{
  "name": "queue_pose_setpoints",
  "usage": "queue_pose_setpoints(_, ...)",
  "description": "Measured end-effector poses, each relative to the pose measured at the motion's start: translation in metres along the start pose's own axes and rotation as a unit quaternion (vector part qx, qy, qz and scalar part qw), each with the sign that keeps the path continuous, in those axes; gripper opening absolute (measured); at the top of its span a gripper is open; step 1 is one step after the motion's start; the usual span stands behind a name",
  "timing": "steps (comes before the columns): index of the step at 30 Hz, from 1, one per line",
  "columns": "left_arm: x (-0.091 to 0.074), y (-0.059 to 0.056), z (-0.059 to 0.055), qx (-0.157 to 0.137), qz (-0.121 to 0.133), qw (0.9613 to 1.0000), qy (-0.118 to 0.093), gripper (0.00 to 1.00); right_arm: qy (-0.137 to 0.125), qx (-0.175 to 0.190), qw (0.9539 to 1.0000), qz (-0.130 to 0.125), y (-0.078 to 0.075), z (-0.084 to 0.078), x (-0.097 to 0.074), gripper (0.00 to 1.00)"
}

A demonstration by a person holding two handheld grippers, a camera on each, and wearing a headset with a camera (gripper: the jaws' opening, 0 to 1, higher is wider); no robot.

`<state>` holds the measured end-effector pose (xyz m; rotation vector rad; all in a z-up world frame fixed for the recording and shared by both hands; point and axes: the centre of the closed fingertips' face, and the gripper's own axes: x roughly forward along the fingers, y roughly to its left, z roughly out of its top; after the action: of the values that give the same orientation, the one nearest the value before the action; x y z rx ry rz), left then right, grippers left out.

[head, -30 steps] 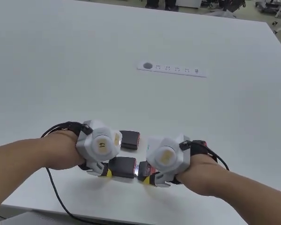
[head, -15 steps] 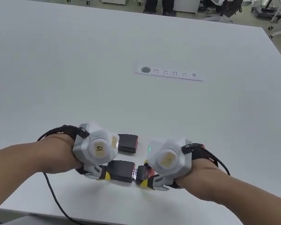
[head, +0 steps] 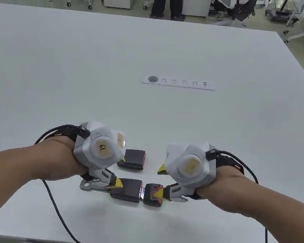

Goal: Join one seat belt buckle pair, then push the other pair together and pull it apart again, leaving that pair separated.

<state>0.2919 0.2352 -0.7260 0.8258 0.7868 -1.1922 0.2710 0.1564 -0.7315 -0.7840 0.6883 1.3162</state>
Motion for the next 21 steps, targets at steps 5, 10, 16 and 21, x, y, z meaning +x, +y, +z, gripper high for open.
queue_pose_setpoints(5,0.005,0.012,0.003,0.004,0.000,1.0000,0.004,0.37,0.012,0.005,0.9998,-0.011,-0.016,-0.018,-0.010,0.29)
queue_pose_setpoints(10,0.008,0.022,0.007,0.006,0.000,1.0000,0.006,0.39,0.023,0.008,0.9995,-0.021,-0.033,-0.036,-0.018,0.29)
queue_pose_setpoints(16,0.018,0.033,-0.002,0.004,-0.002,0.9999,0.016,0.41,0.043,0.002,0.9985,-0.032,-0.057,-0.064,-0.028,0.29)
queue_pose_setpoints(21,0.024,0.039,-0.006,0.012,-0.013,0.9997,0.019,0.45,0.055,0.007,0.9977,-0.039,-0.074,-0.085,-0.036,0.30)
